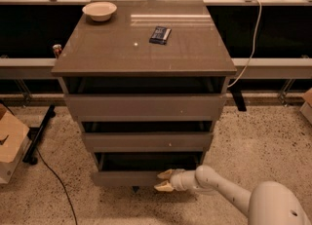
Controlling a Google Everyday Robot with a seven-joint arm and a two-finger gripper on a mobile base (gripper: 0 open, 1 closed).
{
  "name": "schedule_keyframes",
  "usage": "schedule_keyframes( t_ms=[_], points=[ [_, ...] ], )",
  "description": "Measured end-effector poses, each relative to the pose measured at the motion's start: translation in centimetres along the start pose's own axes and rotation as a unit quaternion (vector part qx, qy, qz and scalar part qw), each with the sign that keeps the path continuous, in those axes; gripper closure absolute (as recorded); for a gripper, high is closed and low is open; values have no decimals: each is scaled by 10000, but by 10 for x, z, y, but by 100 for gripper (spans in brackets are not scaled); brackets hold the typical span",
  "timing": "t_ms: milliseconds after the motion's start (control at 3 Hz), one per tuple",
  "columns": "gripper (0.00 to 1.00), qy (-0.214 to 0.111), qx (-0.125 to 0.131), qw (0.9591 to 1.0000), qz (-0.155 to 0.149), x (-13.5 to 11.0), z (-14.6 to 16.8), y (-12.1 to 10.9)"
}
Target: Close bottom drawer
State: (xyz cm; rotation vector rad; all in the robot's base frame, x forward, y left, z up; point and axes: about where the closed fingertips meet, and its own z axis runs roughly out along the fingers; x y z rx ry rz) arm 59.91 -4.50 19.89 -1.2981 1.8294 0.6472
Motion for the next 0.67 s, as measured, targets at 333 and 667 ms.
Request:
schedule_keyframes(
  t_ms=[333,667],
  points=[
    [0,-2,-11,10000,3,0,1,1],
    [0,-2,-12,10000,3,0,1,1]
  ],
)
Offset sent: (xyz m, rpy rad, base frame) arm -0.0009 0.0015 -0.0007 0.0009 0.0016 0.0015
